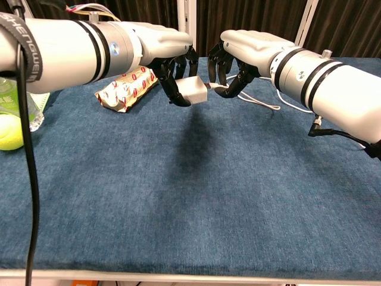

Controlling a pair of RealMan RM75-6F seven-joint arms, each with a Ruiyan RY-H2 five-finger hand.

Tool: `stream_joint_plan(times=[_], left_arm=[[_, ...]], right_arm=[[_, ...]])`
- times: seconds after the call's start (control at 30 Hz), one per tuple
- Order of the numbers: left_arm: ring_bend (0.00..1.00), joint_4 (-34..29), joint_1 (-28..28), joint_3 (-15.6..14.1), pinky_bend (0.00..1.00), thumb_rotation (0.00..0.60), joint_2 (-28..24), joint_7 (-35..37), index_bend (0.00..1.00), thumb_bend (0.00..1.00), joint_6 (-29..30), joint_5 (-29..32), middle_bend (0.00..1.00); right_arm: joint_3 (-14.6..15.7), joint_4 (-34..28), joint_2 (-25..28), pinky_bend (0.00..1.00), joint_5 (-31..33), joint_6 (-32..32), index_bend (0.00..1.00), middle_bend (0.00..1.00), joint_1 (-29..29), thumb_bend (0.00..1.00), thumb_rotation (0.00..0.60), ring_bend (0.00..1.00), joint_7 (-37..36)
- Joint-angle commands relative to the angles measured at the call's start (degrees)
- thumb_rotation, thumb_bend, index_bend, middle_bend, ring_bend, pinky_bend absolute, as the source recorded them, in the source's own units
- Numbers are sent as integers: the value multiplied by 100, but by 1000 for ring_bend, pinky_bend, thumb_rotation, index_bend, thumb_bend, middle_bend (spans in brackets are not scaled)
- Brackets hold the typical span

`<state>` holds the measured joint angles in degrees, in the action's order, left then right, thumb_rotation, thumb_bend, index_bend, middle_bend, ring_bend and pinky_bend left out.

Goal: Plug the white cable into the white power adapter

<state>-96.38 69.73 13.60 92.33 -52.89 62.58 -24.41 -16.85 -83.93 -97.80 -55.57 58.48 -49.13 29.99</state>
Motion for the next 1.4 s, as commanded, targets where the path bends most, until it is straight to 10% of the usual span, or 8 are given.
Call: stream_joint_plan(times=[0.03,1.4], left_arm=[[342,9,17,-4,188,484,3,1,424,243,1,23,481],[342,115,235,-124,191,483,56,-104,424,243,66,258,481]], right_arm=[[10,9,-7,0,4,10,695,545,-14,369,600,326,5],[86,-33,-279,0,302,157,700,545,-226,369,600,328,312]])
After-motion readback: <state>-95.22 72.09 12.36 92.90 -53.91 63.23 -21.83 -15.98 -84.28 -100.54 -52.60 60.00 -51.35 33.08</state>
